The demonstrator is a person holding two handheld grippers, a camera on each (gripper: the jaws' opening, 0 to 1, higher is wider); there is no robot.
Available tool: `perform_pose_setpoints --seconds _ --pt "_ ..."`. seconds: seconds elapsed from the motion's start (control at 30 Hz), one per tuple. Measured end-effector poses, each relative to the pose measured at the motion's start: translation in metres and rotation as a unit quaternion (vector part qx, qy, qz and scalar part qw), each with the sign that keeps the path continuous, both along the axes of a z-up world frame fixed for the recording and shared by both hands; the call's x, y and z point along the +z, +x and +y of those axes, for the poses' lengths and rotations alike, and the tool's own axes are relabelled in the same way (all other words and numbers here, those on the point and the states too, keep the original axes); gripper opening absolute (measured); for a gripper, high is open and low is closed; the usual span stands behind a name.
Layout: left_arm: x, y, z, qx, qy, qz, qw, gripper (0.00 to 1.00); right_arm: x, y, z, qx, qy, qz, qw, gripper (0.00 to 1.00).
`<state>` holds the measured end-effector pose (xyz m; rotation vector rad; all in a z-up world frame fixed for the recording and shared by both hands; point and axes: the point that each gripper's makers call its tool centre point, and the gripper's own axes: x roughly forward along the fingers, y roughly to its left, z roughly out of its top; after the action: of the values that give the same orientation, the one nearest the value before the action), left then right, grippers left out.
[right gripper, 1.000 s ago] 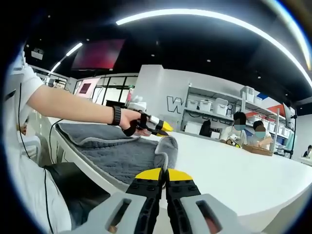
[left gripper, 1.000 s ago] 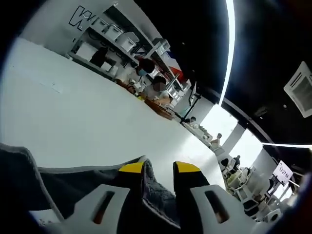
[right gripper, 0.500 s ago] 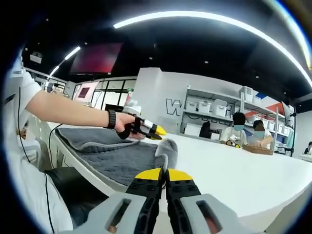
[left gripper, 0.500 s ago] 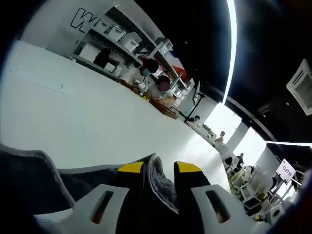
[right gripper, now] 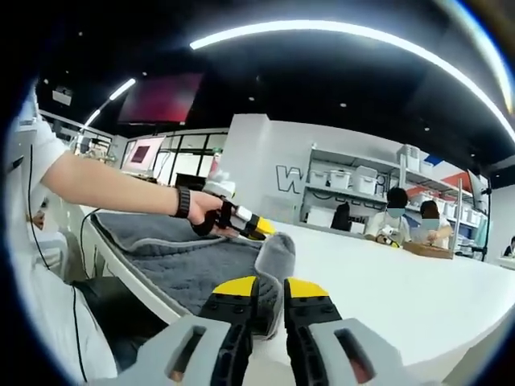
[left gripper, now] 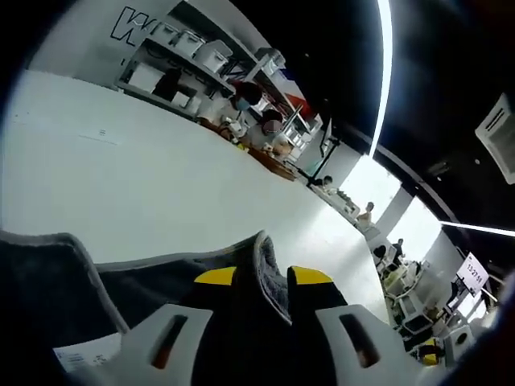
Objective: Open the folded towel by lifting each exposed corner and separating the folded layers until the towel lies flat within the target outline without major curled edges
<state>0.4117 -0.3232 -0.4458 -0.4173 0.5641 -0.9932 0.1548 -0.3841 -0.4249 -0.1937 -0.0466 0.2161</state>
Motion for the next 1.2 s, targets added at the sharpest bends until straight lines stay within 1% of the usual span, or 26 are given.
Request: perform_pose_setpoints --seconds 0.1,0.2,0.27,0.3,0.37,0.47,0.53,0.57,0.63,0.83,0.87,0.9,0.93,0.97,1.0,1.03,1.07,1.1,1.13,1.17,1.2 --pt "-0.003 -0.002 0.0 -0.003 0.006 -0.003 1.0 0.23 -0.003 0.005 -0.004 -0.004 0.003 0.004 1.0 0.08" --pt "-0.005 -0.009 -0.001 -0.007 0.005 0.002 1.0 0.22 -0.005 0.007 -0.005 -0.005 0.006 0.01 0.9999 0.11" --pt "-0.005 -0.009 -0.002 -0.007 0.003 0.001 1.0 0.17 -0.007 0.009 -0.005 -0.005 0.006 0.012 0.9999 0.13" --pt "-0.005 -0.008 -0.002 -0.007 0.001 0.0 1.0 0.13 -0.011 0.011 -0.005 -0.006 0.005 0.021 0.9998 0.13" --pt "-0.005 -0.01 -0.003 -0.011 0.002 -0.004 0.9999 0.09 -0.015 0.014 -0.007 -0.008 0.002 0.023 0.9997 0.12" --pt "-0.006 -0.008 -0.004 -0.01 0.0 0.001 0.9999 0.09 -0.019 0.015 -0.007 -0.006 0.003 0.032 0.9995 0.11" --pt "-0.005 -0.009 -0.004 -0.011 -0.002 0.001 0.9999 0.05 -0.019 0.015 -0.008 -0.007 0.008 0.033 0.9994 0.07" --pt "-0.005 -0.01 -0.005 -0.012 -0.002 0.0 0.9999 0.03 -0.017 0.015 -0.008 -0.007 0.009 0.026 0.9996 0.05" --pt "-0.005 -0.009 -0.005 -0.012 -0.001 0.0 0.9999 0.03 -0.016 0.015 -0.008 -0.006 0.008 0.023 0.9997 0.0" --pt "-0.004 -0.008 -0.006 -0.012 -0.005 0.0 0.9999 0.02 -0.013 0.015 -0.009 -0.005 0.013 0.02 0.9997 0.0" --pt "-0.003 -0.005 -0.006 -0.009 -0.014 0.011 0.9998 0.02 -0.009 0.014 -0.006 0.005 0.009 0.016 0.9998 0.0" --pt "-0.002 -0.004 -0.007 -0.003 -0.027 0.035 0.999 0.02 -0.009 0.013 -0.007 0.004 0.011 0.016 0.9998 0.0" --pt "-0.001 0.005 -0.006 0.0 -0.03 0.03 0.9991 0.02 -0.01 0.012 -0.008 0.004 0.013 0.017 0.9998 0.0" --pt "-0.001 0.006 -0.006 -0.001 -0.028 0.027 0.9993 0.02 -0.009 0.011 -0.009 0.001 0.014 0.013 0.9998 0.0" --pt "0.001 0.009 -0.006 0.007 -0.025 0.021 0.9994 0.02 -0.008 0.007 -0.01 0.001 0.016 0.006 0.9999 0.0" --pt "0.003 0.01 -0.007 0.006 -0.03 0.017 0.9994 0.02 -0.008 0.006 -0.01 0.0 0.018 0.007 0.9998 0.0" --pt "0.004 0.009 -0.008 0.003 -0.036 0.019 0.9992 0.02 -0.008 0.006 -0.011 -0.004 0.02 0.005 0.9998 0.0" --pt "0.006 0.012 -0.01 0.014 -0.044 0.03 0.9985 0.02 -0.008 0.005 -0.012 -0.005 0.018 0.003 0.9998 0.0" --pt "0.011 0.016 -0.012 0.021 -0.056 0.032 0.9977 0.01 -0.007 0.004 -0.011 -0.004 0.014 0.003 0.9999 0.0" --pt "0.015 0.019 -0.016 0.02 -0.065 0.037 0.997 0.01 -0.007 0.002 -0.011 -0.006 0.005 0.002 1.0 0.0" --pt "0.019 0.022 -0.018 0.024 -0.063 0.033 0.9972 0.01 -0.008 0.001 -0.012 -0.009 0.003 0.001 1.0 0.0"
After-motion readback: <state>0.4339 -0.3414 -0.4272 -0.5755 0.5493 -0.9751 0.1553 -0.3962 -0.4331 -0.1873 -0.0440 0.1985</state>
